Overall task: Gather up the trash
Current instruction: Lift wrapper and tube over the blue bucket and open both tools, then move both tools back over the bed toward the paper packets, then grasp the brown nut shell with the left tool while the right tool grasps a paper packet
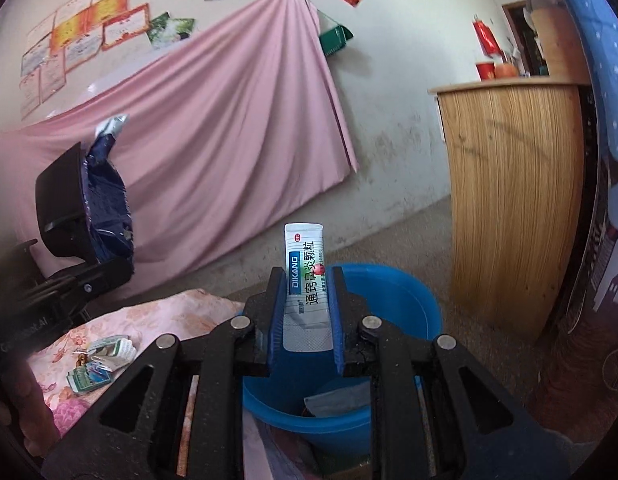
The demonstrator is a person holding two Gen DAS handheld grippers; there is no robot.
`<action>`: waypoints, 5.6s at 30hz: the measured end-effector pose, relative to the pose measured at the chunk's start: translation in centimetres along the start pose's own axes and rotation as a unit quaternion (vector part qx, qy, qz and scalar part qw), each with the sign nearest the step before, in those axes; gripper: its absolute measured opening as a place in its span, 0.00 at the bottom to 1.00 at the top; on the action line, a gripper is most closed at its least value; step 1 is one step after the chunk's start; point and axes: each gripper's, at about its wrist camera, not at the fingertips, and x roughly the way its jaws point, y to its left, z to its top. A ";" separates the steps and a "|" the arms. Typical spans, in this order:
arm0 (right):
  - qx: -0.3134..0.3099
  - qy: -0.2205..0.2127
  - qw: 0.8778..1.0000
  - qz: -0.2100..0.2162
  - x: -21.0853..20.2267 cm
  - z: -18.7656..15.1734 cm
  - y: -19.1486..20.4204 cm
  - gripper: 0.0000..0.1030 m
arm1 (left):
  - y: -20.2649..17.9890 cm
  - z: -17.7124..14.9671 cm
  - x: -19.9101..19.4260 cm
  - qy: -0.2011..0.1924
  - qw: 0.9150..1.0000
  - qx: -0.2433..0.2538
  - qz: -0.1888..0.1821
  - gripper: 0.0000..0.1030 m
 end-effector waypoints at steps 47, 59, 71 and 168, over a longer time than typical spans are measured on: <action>0.052 0.020 0.998 0.015 1.3 0.5 -0.1 1.00 | 7.0 0.1 -3.6 -0.016 0.992 -0.102 0.078 0.98; 0.017 -0.083 0.992 0.096 -2.9 2.1 5.7 1.00 | 10.0 -2.4 -12.9 -0.142 0.971 -0.094 0.169 0.98; -0.070 -0.133 0.975 0.165 -5.6 1.6 13.1 1.00 | 13.7 -6.1 -19.2 -0.178 0.952 -0.089 0.234 0.98; -0.171 0.155 0.940 0.251 5.2 -4.3 22.6 0.28 | 19.4 -10.2 -13.9 -0.002 0.979 -0.125 0.160 0.15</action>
